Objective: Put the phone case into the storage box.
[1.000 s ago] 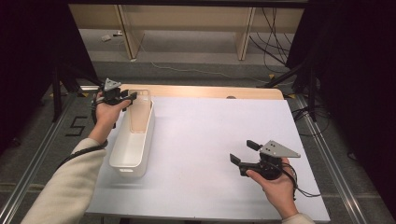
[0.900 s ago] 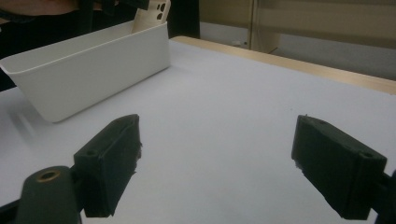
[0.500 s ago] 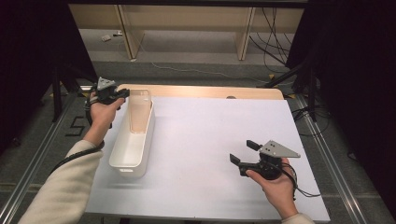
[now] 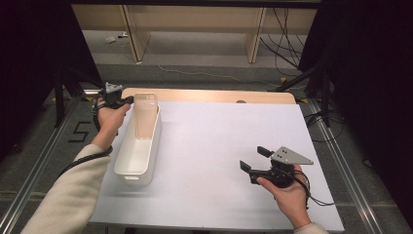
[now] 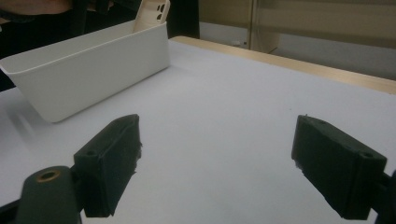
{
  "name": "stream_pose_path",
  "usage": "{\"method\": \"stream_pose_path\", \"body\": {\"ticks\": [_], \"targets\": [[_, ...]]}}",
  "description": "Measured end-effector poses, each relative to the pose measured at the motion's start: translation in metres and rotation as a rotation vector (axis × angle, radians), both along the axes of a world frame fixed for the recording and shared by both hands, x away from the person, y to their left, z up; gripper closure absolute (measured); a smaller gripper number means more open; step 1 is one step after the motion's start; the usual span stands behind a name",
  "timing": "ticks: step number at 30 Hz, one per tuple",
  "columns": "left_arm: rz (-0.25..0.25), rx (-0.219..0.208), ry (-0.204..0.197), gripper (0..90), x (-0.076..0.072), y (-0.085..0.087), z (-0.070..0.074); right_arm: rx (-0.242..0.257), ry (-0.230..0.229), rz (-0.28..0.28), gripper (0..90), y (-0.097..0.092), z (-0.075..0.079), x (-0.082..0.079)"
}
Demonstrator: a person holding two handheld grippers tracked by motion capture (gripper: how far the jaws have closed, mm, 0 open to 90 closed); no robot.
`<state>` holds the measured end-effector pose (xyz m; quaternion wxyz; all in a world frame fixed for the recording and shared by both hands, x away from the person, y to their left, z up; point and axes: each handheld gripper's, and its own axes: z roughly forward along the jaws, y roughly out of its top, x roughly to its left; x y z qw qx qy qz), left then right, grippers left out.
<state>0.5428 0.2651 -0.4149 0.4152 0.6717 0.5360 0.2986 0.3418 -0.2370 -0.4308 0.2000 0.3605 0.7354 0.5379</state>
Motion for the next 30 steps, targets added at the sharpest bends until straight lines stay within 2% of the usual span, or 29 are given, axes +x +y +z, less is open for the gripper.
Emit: {"method": "stream_pose_path", "body": {"ticks": [6, 7, 11, 12, 13, 15, 23, 30], "targets": [[-0.001, 0.000, 0.000, 89.4, 0.001, 0.000, -0.002, -0.004, -0.004, -0.006, 16.9, -0.001, 0.000, 0.000], [-0.002, 0.002, -0.004, 89.2, 0.000, 0.000, -0.002, -0.022, 0.005, -0.011, 16.9, -0.002, 0.002, -0.001], [-0.012, -0.006, -0.026, 86.5, -0.006, 0.002, 0.002, -0.017, 0.002, -0.008, 16.9, -0.002, 0.001, -0.001], [-0.015, -0.007, -0.031, 85.7, -0.008, 0.002, 0.003, -0.031, 0.014, -0.010, 16.9, -0.003, 0.002, -0.002], [-0.018, -0.007, -0.038, 84.6, -0.010, 0.003, 0.004, -0.009, -0.008, -0.014, 16.9, -0.001, 0.001, 0.000], [-0.025, -0.009, -0.050, 82.1, -0.014, 0.003, 0.007, -0.009, -0.008, -0.014, 16.9, -0.001, 0.001, -0.001], [-0.058, -0.032, -0.092, 67.6, -0.034, 0.003, 0.019, -0.013, -0.004, -0.012, 16.9, -0.001, 0.001, -0.001], [-0.083, -0.070, -0.096, 50.4, -0.055, 0.001, 0.030, 0.006, 0.002, -0.007, 16.9, 0.000, 0.002, -0.001]]}}
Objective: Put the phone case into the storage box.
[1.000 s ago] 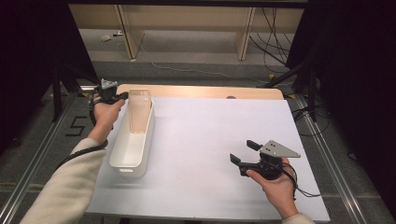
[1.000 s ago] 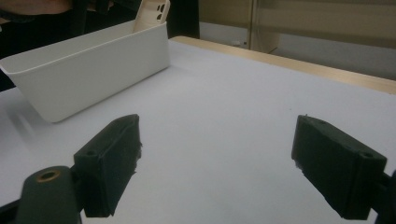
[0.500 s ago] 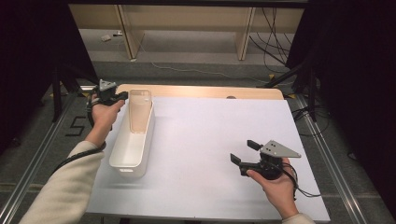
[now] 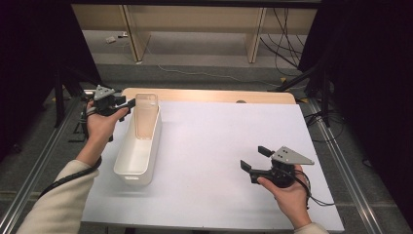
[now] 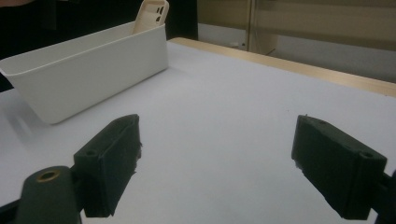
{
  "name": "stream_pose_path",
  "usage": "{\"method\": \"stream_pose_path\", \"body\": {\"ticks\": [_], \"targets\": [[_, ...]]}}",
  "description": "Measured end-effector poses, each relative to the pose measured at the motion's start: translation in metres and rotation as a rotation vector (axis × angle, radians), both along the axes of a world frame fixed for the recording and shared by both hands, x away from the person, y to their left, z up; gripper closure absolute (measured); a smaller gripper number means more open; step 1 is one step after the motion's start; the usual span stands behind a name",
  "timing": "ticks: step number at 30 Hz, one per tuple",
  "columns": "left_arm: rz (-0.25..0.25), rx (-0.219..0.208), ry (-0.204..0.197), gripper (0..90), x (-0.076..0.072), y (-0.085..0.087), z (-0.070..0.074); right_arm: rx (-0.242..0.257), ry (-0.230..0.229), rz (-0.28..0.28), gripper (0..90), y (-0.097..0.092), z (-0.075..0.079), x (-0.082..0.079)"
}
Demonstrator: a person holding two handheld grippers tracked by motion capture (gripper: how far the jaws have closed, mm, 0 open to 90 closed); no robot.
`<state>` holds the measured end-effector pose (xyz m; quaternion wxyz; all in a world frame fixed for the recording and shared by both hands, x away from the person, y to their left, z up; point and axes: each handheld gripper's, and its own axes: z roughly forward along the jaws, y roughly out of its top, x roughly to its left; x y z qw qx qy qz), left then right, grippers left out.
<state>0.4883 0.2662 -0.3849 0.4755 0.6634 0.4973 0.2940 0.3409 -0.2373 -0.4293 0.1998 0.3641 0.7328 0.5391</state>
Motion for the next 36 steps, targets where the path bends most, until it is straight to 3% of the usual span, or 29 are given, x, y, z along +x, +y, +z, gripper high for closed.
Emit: {"method": "stream_pose_path", "body": {"ticks": [4, 7, 17, 31, 36], "targets": [[-0.035, -0.012, -0.028, 43.2, -0.013, -0.003, 0.005, 0.001, -0.002, 0.000, 16.9, 0.000, 0.000, 0.000], [-0.053, -0.051, -0.057, 36.3, -0.023, -0.006, 0.007, -0.002, -0.010, 0.000, 16.8, 0.000, 0.000, 0.000], [-0.106, -0.036, -0.065, 21.0, -0.052, -0.012, 0.009, -0.018, -0.011, -0.004, 16.8, -0.001, 0.001, 0.000], [-0.192, -0.047, -0.075, 15.1, -0.092, -0.024, 0.006, -0.013, -0.012, -0.004, 16.8, 0.000, 0.001, -0.001], [-0.223, -0.031, -0.085, 15.0, -0.104, -0.027, 0.002, -0.011, -0.010, 0.000, 16.8, 0.000, 0.001, -0.001]]}}
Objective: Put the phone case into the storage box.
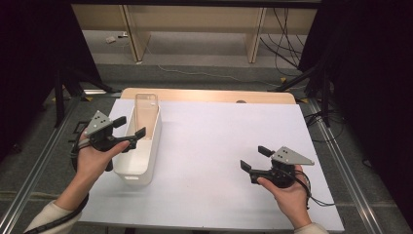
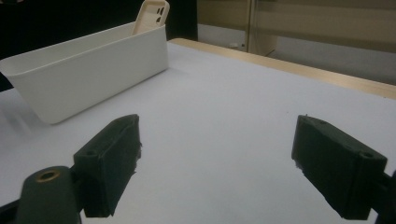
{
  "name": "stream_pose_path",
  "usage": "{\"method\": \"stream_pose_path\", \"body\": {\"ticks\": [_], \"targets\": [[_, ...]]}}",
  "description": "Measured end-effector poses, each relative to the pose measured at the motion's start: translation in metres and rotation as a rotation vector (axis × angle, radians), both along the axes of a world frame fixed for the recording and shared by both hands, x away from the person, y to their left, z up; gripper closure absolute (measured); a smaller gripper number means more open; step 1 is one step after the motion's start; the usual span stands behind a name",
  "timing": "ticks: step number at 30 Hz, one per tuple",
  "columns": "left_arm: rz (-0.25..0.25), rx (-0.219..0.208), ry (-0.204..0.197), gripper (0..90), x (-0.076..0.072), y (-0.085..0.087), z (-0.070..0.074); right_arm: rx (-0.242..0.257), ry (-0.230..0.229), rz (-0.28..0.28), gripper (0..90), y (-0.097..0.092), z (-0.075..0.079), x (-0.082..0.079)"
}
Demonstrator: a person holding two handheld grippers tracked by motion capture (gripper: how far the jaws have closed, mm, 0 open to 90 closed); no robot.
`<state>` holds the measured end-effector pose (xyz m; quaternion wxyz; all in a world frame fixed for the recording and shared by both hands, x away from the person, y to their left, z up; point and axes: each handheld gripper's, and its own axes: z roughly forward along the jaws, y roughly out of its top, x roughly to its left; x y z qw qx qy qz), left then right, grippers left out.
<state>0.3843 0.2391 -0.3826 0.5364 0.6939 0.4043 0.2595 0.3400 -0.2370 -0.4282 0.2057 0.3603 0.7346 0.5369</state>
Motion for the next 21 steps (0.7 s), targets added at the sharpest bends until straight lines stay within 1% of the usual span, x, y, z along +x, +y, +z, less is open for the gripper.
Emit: {"method": "stream_pose_path", "body": {"ticks": [5, 6, 7, 9, 10, 14, 15, 18, 19, 21], "targets": [[-0.019, 0.000, -0.004, 15.0, -0.009, -0.003, -0.003, 0.000, -0.001, 0.000, 16.8, 0.000, 0.000, 0.000], [-0.022, -0.007, -0.006, 15.0, -0.011, -0.003, -0.004, 0.000, -0.001, 0.001, 16.8, 0.000, 0.000, 0.000], [-0.030, 0.001, -0.008, 15.0, -0.012, -0.004, -0.005, 0.000, -0.001, 0.001, 16.8, 0.000, 0.000, 0.000], [-0.042, -0.003, -0.013, 15.0, -0.016, -0.006, -0.008, -0.006, -0.006, 0.001, 16.8, 0.000, 0.000, 0.000], [-0.042, 0.001, -0.013, 15.0, -0.018, -0.007, -0.008, -0.005, -0.005, 0.002, 16.8, 0.000, 0.000, 0.000], [-0.070, 0.002, -0.022, 14.8, -0.025, -0.010, -0.013, 0.001, 0.000, 0.001, 16.8, 0.000, 0.000, 0.000], [-0.075, -0.001, -0.028, 14.7, -0.027, -0.012, -0.014, 0.009, 0.004, 0.005, 16.8, 0.000, 0.000, 0.000], [-0.093, 0.001, -0.038, 14.6, -0.032, -0.014, -0.016, -0.009, -0.008, -0.004, 16.8, 0.000, 0.000, 0.000], [-0.096, 0.005, -0.040, 14.4, -0.034, -0.014, -0.018, -0.004, -0.002, 0.002, 16.8, 0.000, 0.000, 0.000], [-0.100, 0.008, -0.038, 14.3, -0.036, -0.014, -0.021, -0.006, -0.005, 0.002, 16.8, 0.000, 0.000, 0.000]]}}
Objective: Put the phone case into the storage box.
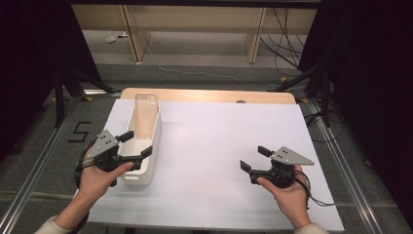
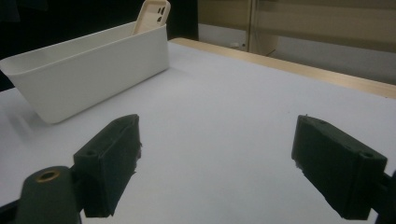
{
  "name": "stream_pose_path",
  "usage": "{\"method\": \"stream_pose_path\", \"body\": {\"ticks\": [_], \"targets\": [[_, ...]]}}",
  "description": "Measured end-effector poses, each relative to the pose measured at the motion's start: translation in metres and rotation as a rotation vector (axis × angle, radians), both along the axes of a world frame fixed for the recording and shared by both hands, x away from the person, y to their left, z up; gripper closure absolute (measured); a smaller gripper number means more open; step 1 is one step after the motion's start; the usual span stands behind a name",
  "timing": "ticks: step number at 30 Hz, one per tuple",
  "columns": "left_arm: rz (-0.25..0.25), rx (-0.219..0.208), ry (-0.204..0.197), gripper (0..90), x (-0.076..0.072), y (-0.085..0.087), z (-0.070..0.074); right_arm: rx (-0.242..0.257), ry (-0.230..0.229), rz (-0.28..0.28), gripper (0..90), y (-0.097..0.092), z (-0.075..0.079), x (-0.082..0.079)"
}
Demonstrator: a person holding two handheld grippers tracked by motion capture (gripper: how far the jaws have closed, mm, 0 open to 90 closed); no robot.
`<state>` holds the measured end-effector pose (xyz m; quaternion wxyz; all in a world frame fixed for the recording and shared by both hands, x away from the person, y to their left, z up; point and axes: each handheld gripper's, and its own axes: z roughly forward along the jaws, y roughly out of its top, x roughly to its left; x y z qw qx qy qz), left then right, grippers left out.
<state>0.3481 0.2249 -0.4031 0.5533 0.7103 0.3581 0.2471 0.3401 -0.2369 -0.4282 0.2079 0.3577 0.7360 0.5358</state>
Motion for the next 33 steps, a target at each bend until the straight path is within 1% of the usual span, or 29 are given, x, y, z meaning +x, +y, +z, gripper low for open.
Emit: {"method": "stream_pose_path", "body": {"ticks": [6, 9, 12, 13, 14, 15, 18, 19, 20, 22, 23, 24, 25, 26, 27, 28, 29, 32, 33], "targets": [[-0.003, 0.004, 0.012, 13.9, -0.007, 0.001, -0.010, 0.001, 0.000, 0.000, 16.8, 0.000, 0.000, 0.000], [-0.009, 0.006, 0.000, 13.6, -0.010, 0.002, -0.013, 0.003, 0.003, 0.003, 16.8, 0.000, 0.000, 0.000], [-0.010, 0.008, 0.003, 13.1, -0.013, 0.003, -0.016, 0.010, 0.001, 0.004, 16.8, 0.001, -0.001, 0.000], [-0.011, 0.006, 0.002, 13.0, -0.014, 0.002, -0.017, -0.002, 0.001, -0.005, 16.8, 0.001, 0.000, 0.000], [-0.012, 0.006, -0.001, 12.9, -0.015, 0.002, -0.018, -0.008, 0.005, -0.003, 16.8, 0.000, 0.001, -0.001], [-0.015, 0.006, -0.002, 12.8, -0.015, 0.002, -0.018, 0.005, 0.001, 0.006, 16.8, 0.001, 0.000, 0.000], [-0.018, 0.005, -0.007, 12.5, -0.019, 0.002, -0.021, 0.010, 0.003, 0.004, 16.8, 0.001, -0.001, 0.000], [-0.017, -0.001, -0.009, 12.6, -0.021, 0.002, -0.022, -0.025, 0.018, -0.003, 16.8, -0.001, 0.001, -0.001], [-0.020, 0.002, -0.010, 12.6, -0.022, 0.002, -0.023, 0.002, 0.001, 0.005, 16.8, 0.000, 0.000, 0.000], [-0.023, 0.005, -0.009, 12.4, -0.023, 0.002, -0.024, 0.007, 0.005, 0.005, 16.8, 0.000, -0.001, 0.000], [-0.023, 0.011, -0.011, 12.3, -0.024, 0.002, -0.025, -0.017, 0.014, -0.004, 16.8, -0.001, 0.000, -0.001], [-0.022, 0.018, -0.016, 12.3, -0.025, 0.002, -0.026, -0.028, 0.022, -0.002, 16.8, -0.002, 0.001, -0.001], [-0.022, 0.022, -0.019, 12.3, -0.025, 0.003, -0.026, 0.003, 0.002, 0.005, 16.8, 0.000, 0.000, 0.000], [-0.022, 0.024, -0.020, 12.3, -0.026, 0.003, -0.026, 0.002, 0.007, -0.001, 16.8, 0.000, 0.001, -0.001], [-0.024, 0.024, -0.020, 12.3, -0.026, 0.003, -0.027, -0.020, 0.027, 0.001, 16.8, -0.001, 0.002, -0.002], [-0.024, 0.021, -0.018, 12.3, -0.027, 0.003, -0.028, 0.004, 0.007, -0.003, 16.8, 0.000, 0.001, -0.001], [-0.025, 0.016, -0.019, 12.3, -0.027, 0.002, -0.029, 0.001, -0.003, 0.006, 16.8, 0.000, 0.000, 0.000], [-0.032, 0.018, -0.015, 12.2, -0.027, 0.001, -0.029, 0.005, -0.002, 0.010, 16.8, 0.000, -0.001, 0.001], [-0.034, 0.019, -0.016, 12.2, -0.027, 0.001, -0.029, -0.002, -0.007, 0.007, 16.8, 0.000, 0.000, 0.001]]}}
